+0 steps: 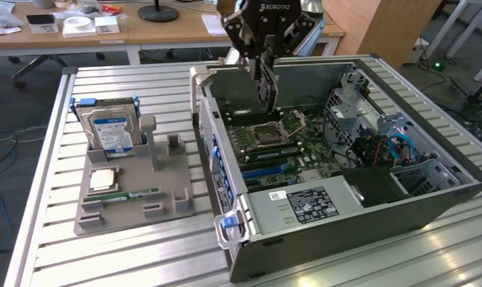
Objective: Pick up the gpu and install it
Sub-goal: 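Pick up the gpu and move the gpu toward the slot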
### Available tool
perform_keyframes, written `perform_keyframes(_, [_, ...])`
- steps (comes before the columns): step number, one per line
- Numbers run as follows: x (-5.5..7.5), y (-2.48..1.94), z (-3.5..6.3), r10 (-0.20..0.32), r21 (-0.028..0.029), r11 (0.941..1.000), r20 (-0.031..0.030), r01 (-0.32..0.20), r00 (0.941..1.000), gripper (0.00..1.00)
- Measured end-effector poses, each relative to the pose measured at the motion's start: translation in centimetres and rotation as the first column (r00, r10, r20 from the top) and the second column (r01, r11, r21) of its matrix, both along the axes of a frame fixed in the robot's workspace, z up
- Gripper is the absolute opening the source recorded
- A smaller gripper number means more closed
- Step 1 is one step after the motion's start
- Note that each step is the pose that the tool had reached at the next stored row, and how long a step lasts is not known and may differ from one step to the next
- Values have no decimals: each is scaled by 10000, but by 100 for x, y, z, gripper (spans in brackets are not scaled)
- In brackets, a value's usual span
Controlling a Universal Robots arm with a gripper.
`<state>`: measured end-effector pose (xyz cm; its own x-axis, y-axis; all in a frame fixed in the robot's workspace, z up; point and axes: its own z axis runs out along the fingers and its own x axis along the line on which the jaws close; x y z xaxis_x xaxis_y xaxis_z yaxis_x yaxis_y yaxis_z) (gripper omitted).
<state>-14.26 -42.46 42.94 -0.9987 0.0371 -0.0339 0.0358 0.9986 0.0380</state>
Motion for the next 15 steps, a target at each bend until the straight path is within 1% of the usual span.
perform_keyframes(15, [390,5,-1,1,0,10000,0,-1,10000,26])
